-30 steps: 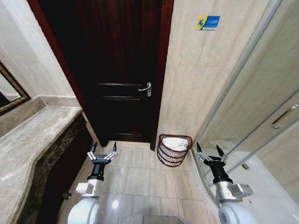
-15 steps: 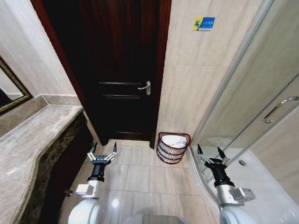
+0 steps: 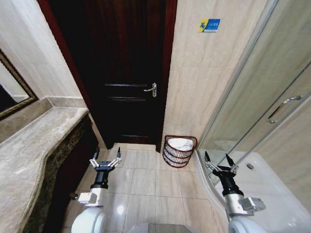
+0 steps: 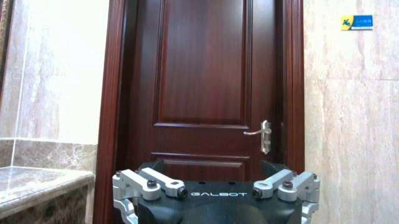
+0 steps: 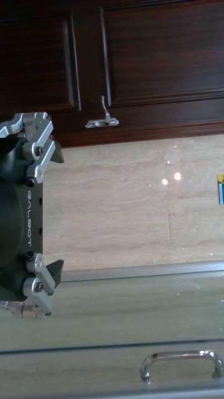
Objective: Discard the used towel into the hamper.
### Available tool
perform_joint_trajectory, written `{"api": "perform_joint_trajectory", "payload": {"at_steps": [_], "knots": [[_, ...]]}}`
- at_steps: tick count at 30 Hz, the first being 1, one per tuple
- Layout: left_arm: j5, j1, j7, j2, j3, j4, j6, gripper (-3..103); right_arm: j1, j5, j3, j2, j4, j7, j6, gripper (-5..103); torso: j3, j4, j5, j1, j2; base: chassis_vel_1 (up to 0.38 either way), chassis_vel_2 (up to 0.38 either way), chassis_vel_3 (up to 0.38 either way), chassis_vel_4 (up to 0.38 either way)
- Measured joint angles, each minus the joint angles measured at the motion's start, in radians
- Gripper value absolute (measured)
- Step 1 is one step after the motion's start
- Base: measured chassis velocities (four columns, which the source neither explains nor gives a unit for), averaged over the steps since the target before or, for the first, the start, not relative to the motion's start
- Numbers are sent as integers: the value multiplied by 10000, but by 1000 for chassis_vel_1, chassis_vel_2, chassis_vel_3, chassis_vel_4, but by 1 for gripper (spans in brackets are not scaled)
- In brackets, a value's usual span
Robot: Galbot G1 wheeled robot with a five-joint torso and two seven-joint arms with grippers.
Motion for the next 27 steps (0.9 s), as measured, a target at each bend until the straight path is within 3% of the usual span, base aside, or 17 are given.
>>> {"api": "perform_joint_trajectory", "payload": {"at_steps": [17, 27], "knots": [[119, -82, -14, -5, 157, -215, 267, 100, 15, -117, -126, -24, -241, -20, 94, 100, -1, 0, 0, 0, -1, 70, -64, -68, 61], [32, -84, 14, 39, 92, -287, 710, 100, 195, -215, -250, -19, -406, -18, 78, 100, -1, 0, 0, 0, -1, 78, -71, -77, 84]]}}
